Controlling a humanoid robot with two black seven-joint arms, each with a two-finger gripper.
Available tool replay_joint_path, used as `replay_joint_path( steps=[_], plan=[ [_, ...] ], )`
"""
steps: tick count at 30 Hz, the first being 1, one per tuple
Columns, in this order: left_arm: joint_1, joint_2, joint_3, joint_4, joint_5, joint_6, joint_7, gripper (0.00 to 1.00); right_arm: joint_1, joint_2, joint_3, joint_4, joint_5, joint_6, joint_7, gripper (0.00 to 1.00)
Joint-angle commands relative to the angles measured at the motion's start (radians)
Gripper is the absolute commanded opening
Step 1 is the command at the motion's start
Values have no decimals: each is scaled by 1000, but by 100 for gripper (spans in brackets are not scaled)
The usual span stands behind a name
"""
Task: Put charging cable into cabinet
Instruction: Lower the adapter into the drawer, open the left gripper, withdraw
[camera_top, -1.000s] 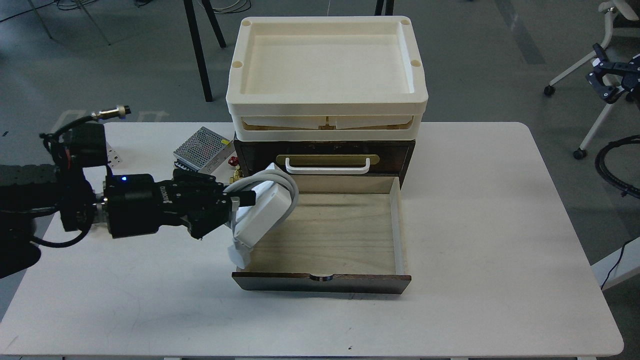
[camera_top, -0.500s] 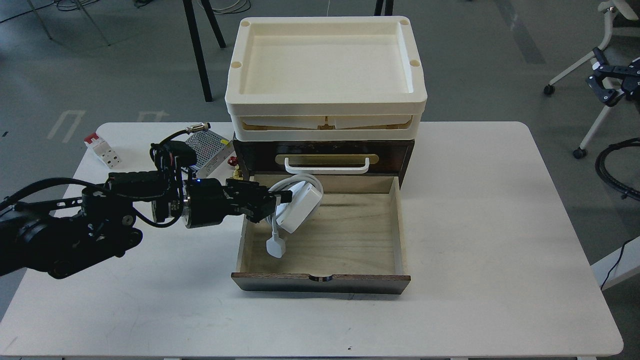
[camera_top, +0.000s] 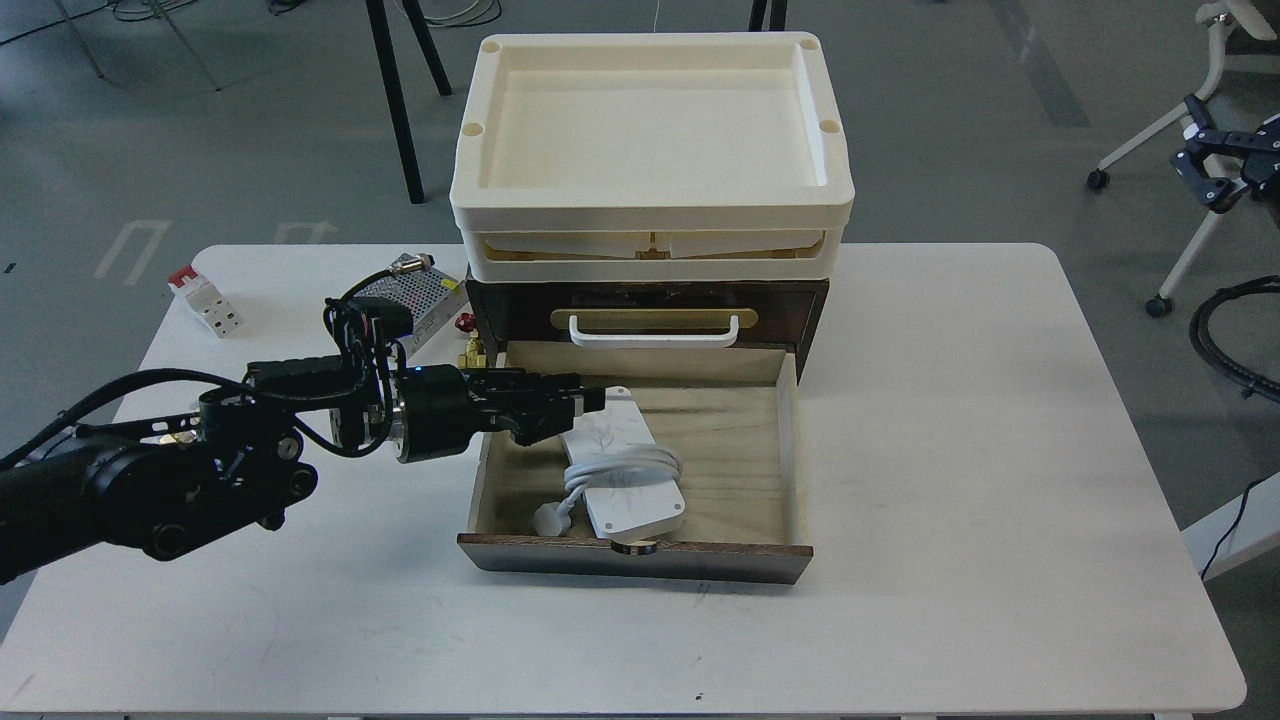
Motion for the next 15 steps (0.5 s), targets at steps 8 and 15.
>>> replay_joint_path(
  steps=[8, 15],
  plan=[
    [35, 273, -149, -115, -427, -60, 0, 92, 0, 1, 14, 6, 0, 0, 0, 100],
    [73, 341, -373, 3, -1097, -417, 0, 96, 11, 83, 25, 38, 2, 0, 0, 100]
  ],
)
